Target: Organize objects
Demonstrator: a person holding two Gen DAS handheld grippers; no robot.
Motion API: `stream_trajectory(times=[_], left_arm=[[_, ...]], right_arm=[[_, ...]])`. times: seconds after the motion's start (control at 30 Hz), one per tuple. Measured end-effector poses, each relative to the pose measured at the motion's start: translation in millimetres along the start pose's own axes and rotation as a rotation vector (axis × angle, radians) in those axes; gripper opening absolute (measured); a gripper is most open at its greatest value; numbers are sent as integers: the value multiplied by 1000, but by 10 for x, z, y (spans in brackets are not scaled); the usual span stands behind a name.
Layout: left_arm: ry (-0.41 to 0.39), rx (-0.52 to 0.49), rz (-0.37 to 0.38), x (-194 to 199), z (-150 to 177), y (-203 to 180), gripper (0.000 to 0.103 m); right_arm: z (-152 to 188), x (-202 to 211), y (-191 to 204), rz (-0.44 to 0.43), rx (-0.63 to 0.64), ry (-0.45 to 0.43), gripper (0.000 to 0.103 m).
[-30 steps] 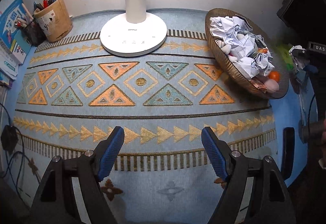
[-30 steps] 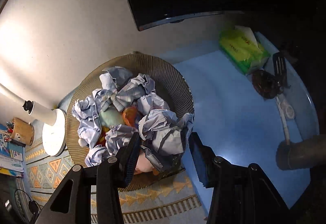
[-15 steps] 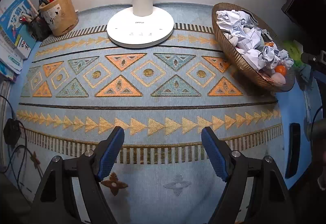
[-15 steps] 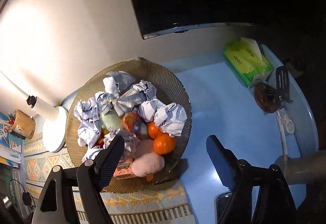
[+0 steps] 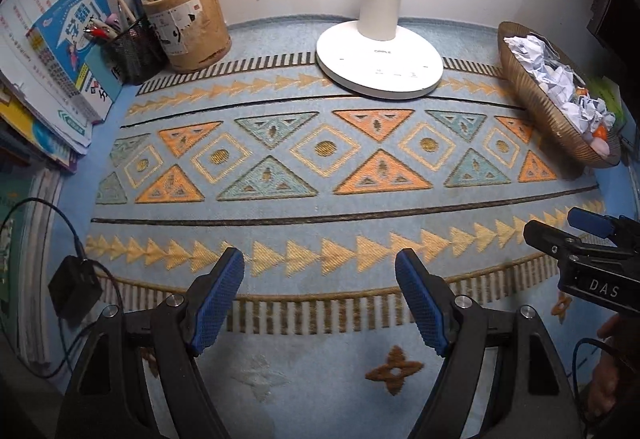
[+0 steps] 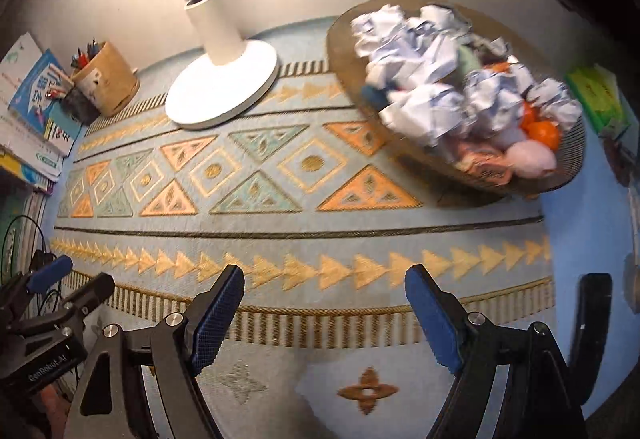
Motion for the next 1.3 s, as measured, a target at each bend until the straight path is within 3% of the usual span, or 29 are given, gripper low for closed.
stream_trajectory(times=[0.23, 0.3, 0.43, 0.47, 0.5, 0.57, 0.7, 0.87, 1.3], left_arm=[[-57, 124, 7, -471, 53, 244, 74], [-49, 118, -4, -571, 67, 230, 75], [-106, 92, -23, -585, 24, 170, 78], [-105, 97, -19, -603, 10, 168, 83], [-107, 93, -14, -619, -3, 162, 92], [-99, 90, -25, -672, -11, 160, 103], [-151, 91, -25, -671, -16, 183, 103], [-150, 98, -32, -669, -39, 172, 103], [-178, 102, -36, -721, -68, 236, 103]], right_arm=[[-49, -385, 248, -9, 23, -30, 81], [-36, -456, 289, 5, 29, -42, 81], [-2, -533, 269, 72, 47, -94, 84], [0, -549, 286, 78, 59, -100, 89], [-4, -574, 298, 87, 68, -106, 100], [-17, -605, 292, 77, 66, -129, 103], [-58, -619, 297, 70, 75, -150, 103], [-26, -614, 294, 54, 105, -213, 103], [4, -603, 286, 37, 128, -194, 103]])
Point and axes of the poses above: each gripper's, at about its wrist camera, not at the fingertips, and x roughly against the way its jaws point, y to its left, z to its underside, the point moved 4 cm from there along -x, roughly the way its jaws point, and after that the axes turned 7 degrees about -x, right-handed, at the moved point
